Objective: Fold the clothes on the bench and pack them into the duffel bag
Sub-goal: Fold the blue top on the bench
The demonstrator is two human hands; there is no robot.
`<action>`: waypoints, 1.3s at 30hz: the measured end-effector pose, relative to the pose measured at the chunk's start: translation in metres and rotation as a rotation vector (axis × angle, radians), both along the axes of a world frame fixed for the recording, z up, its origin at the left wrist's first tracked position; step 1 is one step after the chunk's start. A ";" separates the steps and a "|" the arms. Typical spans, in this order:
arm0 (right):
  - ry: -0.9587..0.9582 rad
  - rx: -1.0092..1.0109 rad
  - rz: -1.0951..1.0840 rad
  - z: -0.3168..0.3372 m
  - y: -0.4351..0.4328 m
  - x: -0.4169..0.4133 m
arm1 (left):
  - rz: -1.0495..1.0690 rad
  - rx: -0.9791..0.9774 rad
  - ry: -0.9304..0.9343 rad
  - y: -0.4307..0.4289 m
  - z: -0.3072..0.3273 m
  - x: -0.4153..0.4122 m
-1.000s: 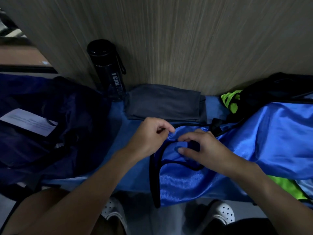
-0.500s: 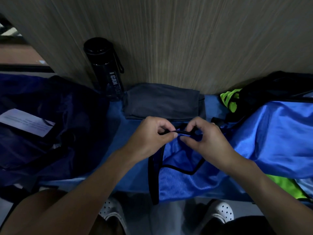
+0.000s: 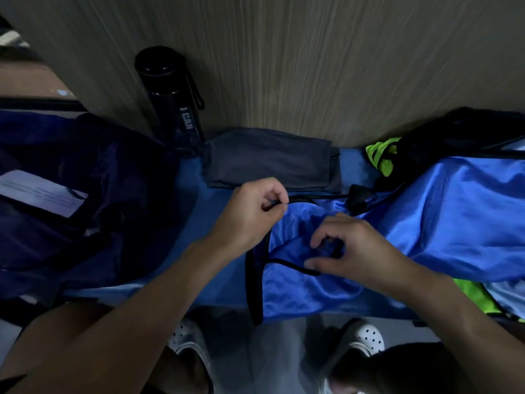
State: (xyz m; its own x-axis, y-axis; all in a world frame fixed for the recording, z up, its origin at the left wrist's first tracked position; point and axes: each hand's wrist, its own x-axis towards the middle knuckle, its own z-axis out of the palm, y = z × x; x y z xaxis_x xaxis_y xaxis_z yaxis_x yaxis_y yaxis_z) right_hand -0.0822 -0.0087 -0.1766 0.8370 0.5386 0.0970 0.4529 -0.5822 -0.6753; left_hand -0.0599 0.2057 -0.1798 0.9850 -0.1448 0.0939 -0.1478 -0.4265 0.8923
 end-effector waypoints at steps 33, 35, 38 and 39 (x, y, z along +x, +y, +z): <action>-0.182 0.037 -0.129 0.001 0.004 0.006 | 0.005 0.458 0.037 0.016 -0.016 0.012; -0.201 0.010 -0.113 0.000 0.002 0.006 | -0.008 0.491 0.059 0.014 -0.024 0.014; -0.223 -0.010 -0.087 0.000 0.002 0.005 | 0.012 0.504 0.049 0.011 -0.028 0.016; -0.220 -0.011 -0.074 0.001 0.002 0.006 | 0.023 0.483 0.058 0.012 -0.028 0.017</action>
